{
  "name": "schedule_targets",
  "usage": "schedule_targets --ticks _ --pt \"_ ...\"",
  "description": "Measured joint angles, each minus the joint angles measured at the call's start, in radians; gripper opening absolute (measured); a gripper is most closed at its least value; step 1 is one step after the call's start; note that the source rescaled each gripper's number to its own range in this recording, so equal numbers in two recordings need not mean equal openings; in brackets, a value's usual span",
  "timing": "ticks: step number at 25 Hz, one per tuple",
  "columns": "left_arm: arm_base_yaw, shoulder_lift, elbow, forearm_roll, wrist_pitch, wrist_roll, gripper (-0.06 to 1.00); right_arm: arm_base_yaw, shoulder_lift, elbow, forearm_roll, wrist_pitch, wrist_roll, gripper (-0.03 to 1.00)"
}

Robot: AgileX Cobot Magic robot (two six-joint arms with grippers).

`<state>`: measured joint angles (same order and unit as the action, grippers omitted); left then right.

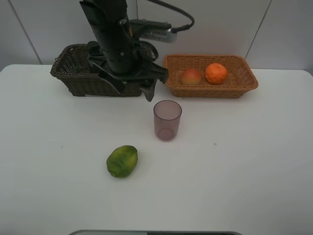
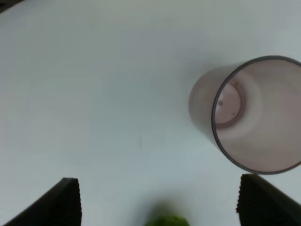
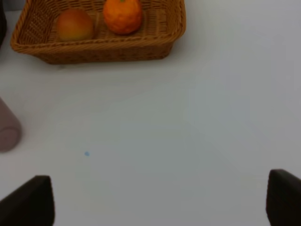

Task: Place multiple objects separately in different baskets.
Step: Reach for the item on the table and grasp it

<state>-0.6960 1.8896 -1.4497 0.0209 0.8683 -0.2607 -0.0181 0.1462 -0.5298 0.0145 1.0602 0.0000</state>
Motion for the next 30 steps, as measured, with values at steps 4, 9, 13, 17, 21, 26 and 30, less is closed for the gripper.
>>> schedule_targets --ticks 4,9,13,17,21,26,30 --pt "-0.008 0.025 -0.001 0.002 -0.012 -0.019 0.86 0.000 0.000 0.000 0.000 0.000 0.000 1.00" --pt "-0.024 0.030 -0.005 0.010 -0.051 -0.076 0.86 0.000 0.000 0.000 0.000 0.000 0.000 1.00" --pt "-0.026 0.030 -0.009 0.011 -0.063 -0.095 0.86 0.000 0.000 0.000 0.000 0.000 0.000 1.00" --pt "-0.026 0.030 -0.009 0.011 -0.089 -0.110 0.86 0.000 0.000 0.000 0.000 0.000 0.000 1.00" --pt "-0.026 0.045 -0.011 0.011 -0.100 -0.133 0.86 0.000 0.000 0.000 0.000 0.000 0.000 1.00" --pt "-0.026 0.062 -0.017 -0.001 -0.115 -0.137 0.93 0.000 0.000 0.000 0.000 0.000 0.000 1.00" --pt "-0.026 0.072 -0.020 0.004 -0.129 -0.137 1.00 0.000 0.000 0.000 0.000 0.000 0.000 1.00"
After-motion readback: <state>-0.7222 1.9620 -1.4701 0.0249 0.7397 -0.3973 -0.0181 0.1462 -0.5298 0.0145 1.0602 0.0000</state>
